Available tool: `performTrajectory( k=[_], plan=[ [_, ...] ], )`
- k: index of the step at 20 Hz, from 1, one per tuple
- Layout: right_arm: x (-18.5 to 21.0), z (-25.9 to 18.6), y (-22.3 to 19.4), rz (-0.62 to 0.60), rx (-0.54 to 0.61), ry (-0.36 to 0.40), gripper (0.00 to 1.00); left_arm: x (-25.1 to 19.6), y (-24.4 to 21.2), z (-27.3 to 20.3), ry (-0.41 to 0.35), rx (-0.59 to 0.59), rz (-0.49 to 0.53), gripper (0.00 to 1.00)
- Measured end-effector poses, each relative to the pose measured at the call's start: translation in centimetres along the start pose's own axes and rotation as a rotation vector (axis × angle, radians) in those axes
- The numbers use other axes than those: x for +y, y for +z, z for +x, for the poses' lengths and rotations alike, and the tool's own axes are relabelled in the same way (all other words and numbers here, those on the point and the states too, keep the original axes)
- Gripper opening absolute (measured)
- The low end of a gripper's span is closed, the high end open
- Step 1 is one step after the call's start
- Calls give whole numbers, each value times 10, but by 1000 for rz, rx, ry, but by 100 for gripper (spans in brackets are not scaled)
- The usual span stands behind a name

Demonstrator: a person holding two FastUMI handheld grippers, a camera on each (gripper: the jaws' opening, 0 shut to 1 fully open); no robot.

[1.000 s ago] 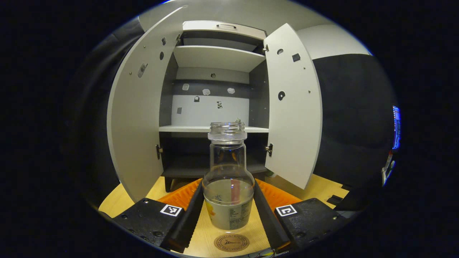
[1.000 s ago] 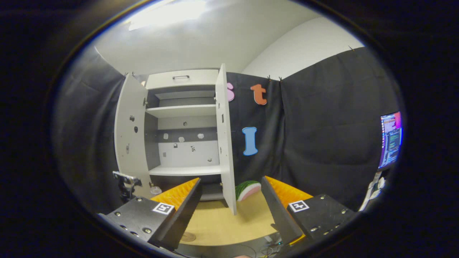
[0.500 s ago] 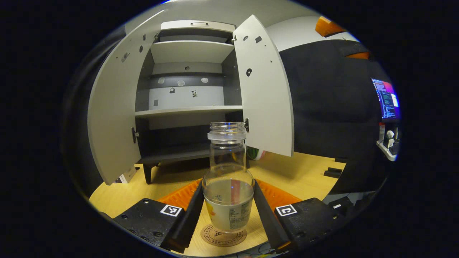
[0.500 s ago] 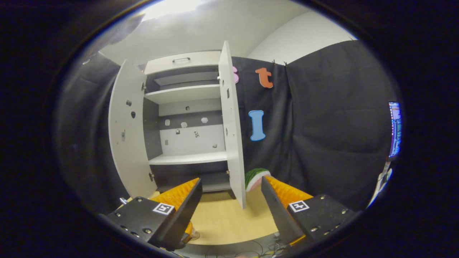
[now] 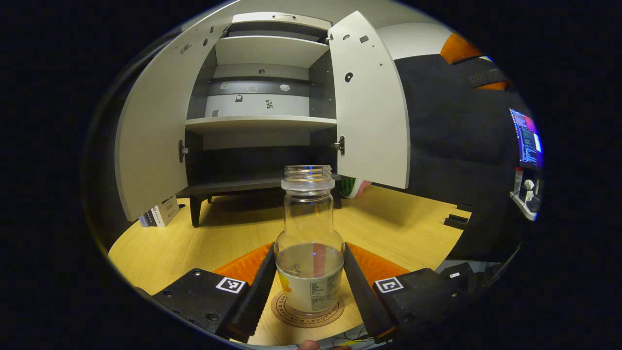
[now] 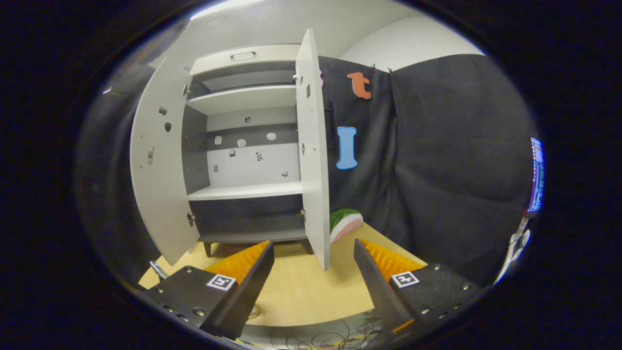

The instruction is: Grasp the bottle in the cabinet with the left hand and place it on the coaster, then close the right door with the right hand and the left door with the left hand.

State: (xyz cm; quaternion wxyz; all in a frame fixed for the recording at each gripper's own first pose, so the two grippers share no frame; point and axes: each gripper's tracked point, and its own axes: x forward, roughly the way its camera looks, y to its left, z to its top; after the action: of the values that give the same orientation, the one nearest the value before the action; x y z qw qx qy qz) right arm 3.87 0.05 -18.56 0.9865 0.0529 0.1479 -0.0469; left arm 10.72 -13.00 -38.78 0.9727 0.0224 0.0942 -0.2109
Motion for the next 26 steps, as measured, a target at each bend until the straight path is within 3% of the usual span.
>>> performTrajectory(
  k=[3,5,8,12,16,20,22,24,26],
  plan=[
    [-6,0,16,7,-19,-8,100,-1,-3,-5,-35,47,3,87],
    [-17,-1,33,-9,-46,-13,100,1,8,-10,-53,64,45,95],
    [-25,-3,53,-4,-87,7,100,3,39,-26,-86,61,71,95],
    [-43,9,72,12,-135,-26,100,5,94,-56,-134,45,57,94],
    [-67,40,94,-22,-153,-39,100,30,163,-70,-105,-45,54,98],
    [-112,85,118,7,-102,-142,100,62,242,-82,-44,-161,21,99],
    [-112,106,126,25,-51,-138,100,74,286,-86,-30,-238,-4,98],
    [-114,127,142,40,-52,-146,100,80,317,-89,-47,-253,32,97],
    [-112,145,162,28,-98,-143,97,98,349,-92,-10,-328,96,97]
  ],
)
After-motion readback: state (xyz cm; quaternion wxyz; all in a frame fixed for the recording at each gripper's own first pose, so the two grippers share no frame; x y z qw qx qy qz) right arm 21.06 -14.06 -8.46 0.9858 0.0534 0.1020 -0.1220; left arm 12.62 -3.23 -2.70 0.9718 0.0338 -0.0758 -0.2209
